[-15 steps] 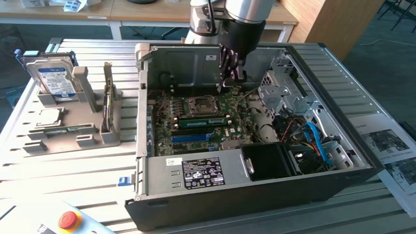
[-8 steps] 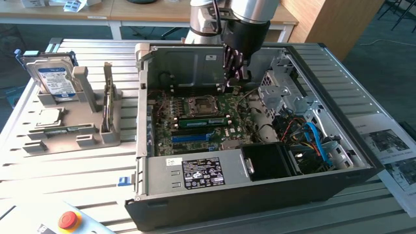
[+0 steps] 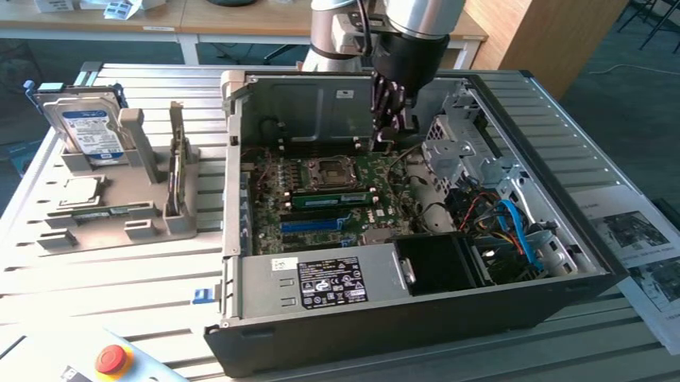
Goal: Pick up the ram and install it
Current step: 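Press down the ram until it locks into place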
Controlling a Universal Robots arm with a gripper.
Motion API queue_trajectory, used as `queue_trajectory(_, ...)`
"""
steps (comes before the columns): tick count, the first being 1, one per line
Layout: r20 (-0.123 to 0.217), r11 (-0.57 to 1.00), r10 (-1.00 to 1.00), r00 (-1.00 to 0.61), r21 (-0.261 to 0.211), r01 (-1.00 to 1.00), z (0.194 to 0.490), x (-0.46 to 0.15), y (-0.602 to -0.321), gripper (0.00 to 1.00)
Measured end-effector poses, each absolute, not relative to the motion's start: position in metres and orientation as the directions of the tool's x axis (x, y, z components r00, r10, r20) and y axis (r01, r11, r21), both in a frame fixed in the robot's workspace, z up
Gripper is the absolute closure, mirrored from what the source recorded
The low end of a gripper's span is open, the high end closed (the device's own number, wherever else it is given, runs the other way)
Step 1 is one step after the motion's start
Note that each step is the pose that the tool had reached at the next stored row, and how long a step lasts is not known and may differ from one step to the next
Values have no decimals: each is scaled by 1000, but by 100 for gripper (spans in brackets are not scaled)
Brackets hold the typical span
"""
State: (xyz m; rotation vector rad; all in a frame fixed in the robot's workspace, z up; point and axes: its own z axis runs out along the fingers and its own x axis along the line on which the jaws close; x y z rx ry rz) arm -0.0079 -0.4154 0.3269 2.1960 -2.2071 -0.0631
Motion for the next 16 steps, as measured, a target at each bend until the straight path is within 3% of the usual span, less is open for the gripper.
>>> queue_trajectory(16,-9,1,-1000,-2,48,-999,327,3,-415,89)
